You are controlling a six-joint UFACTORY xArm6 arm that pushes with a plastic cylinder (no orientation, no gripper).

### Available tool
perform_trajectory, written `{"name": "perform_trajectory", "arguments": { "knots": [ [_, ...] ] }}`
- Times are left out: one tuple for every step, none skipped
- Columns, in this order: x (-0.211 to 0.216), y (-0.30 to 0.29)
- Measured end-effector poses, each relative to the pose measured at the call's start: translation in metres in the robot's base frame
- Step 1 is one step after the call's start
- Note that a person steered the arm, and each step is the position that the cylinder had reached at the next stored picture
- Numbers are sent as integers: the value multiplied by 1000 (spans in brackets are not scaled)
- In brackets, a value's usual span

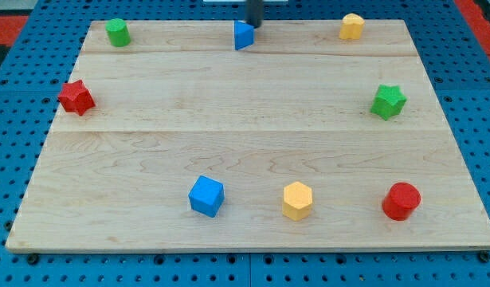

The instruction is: Move the blue triangle diagonally bottom right to the green circle

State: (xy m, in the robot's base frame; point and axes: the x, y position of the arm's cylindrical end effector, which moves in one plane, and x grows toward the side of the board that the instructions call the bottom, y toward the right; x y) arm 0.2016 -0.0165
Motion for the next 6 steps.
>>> {"name": "perform_trajectory", "arguments": {
  "knots": [
    [58, -30],
    [58, -33],
    [22, -19],
    [61, 25],
    [94, -22],
    [65, -32]
  ]
}}
